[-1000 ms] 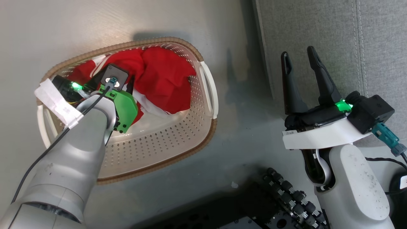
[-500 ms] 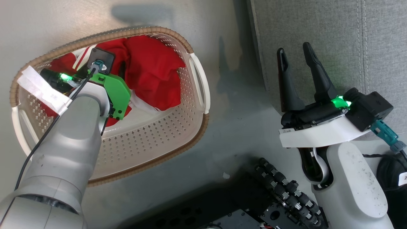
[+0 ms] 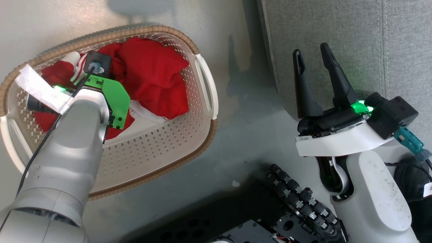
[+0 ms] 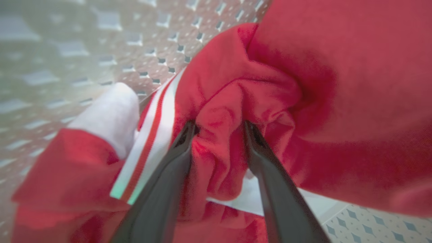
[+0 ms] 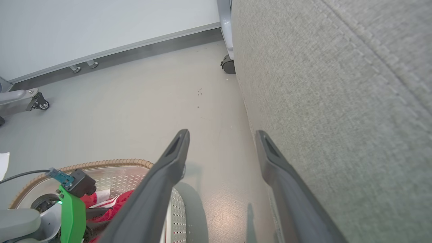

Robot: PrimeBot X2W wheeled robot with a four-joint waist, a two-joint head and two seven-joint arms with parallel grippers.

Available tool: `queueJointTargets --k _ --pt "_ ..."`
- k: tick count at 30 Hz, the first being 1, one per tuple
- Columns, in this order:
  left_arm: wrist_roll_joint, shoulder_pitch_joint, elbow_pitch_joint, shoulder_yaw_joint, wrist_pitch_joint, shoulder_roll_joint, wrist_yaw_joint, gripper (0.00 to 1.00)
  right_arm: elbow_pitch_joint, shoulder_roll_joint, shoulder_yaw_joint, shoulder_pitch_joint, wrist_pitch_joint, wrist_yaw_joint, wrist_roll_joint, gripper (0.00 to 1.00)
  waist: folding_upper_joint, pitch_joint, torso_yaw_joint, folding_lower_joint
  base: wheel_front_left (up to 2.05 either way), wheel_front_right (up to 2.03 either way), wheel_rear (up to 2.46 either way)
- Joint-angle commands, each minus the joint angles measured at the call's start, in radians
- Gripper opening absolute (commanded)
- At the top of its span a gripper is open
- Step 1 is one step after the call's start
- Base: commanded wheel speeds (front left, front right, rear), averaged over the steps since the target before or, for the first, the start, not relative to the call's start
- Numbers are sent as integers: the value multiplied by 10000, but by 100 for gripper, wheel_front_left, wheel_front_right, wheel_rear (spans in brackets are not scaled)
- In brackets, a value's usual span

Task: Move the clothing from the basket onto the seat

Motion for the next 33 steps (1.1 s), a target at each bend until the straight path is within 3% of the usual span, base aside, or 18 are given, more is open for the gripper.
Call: queueJointTargets --k 1,2,8,14,33 --pt "-122 178 32 43 186 114 27 17 -46 -8 2 -132 -29 1 50 100 0 -1 -24 -1 0 0 0" --pt "-134 209 33 35 242 136 94 0 -54 -8 -5 -138 -29 1 43 100 0 -10 -32 -1 0 0 0" --pt "-118 362 33 -113 293 169 96 0 -85 -8 -83 -168 -29 1 -13 100 0 -128 -24 -1 0 0 0" --pt "-150 638 26 -252 -319 100 -64 0 29 -8 -28 -128 -29 1 -230 100 0 -633 79 -1 0 0 0" --pt "-783 2004 -264 -212 -2542 -590 -628 0 678 -17 -344 614 -29 1 -1320 100 0 -3591 1145 -1 0 0 0"
